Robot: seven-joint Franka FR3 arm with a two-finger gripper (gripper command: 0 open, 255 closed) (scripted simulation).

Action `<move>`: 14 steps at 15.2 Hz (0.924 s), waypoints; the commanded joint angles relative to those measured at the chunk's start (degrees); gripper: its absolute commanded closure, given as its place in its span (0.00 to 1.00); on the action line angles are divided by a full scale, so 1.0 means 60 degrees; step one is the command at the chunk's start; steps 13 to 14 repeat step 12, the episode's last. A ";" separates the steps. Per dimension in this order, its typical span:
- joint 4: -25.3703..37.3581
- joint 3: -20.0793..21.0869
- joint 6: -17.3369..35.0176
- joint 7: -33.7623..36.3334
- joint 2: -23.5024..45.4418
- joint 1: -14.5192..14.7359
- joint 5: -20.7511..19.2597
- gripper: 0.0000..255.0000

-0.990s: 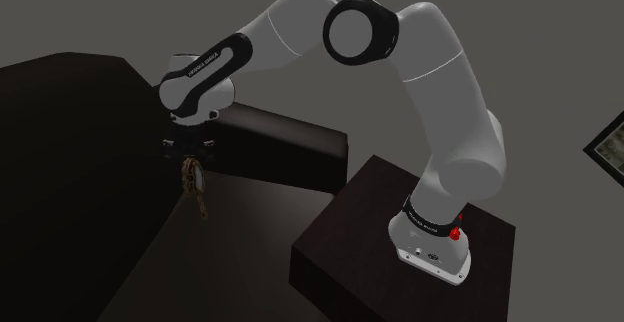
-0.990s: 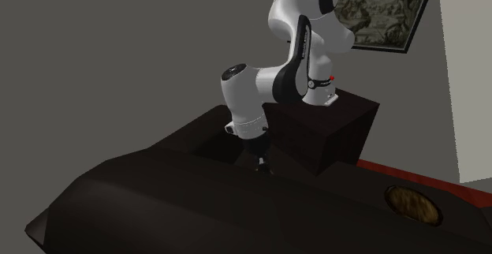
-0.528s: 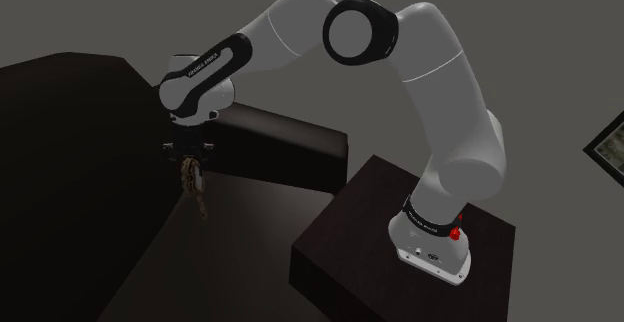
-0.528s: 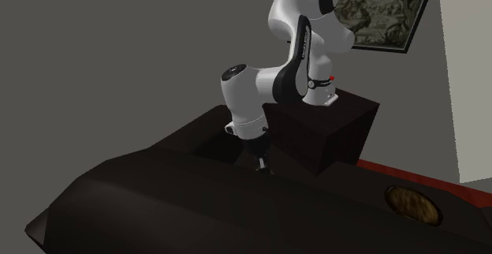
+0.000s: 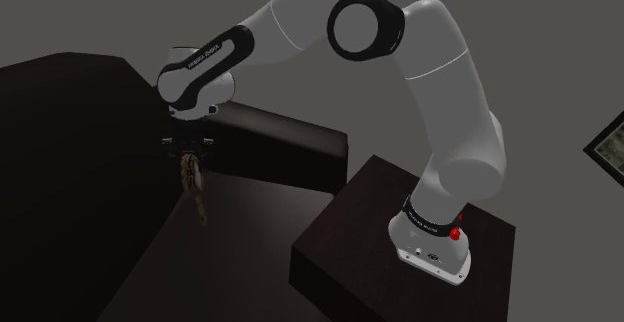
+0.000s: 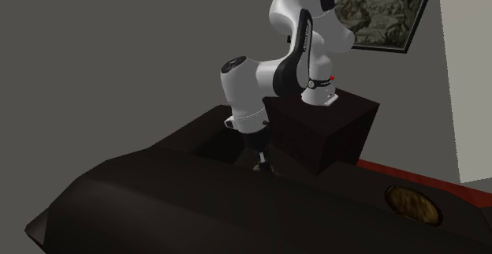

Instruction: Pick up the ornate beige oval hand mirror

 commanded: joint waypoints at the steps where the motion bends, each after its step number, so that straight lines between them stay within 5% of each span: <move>1: 0.0016 0.0012 -0.0167 0.0060 -0.0167 -0.0001 0.0002 1.00; 14: 0.0108 0.0056 -0.0926 0.0260 -0.0864 -0.0059 0.0021 1.00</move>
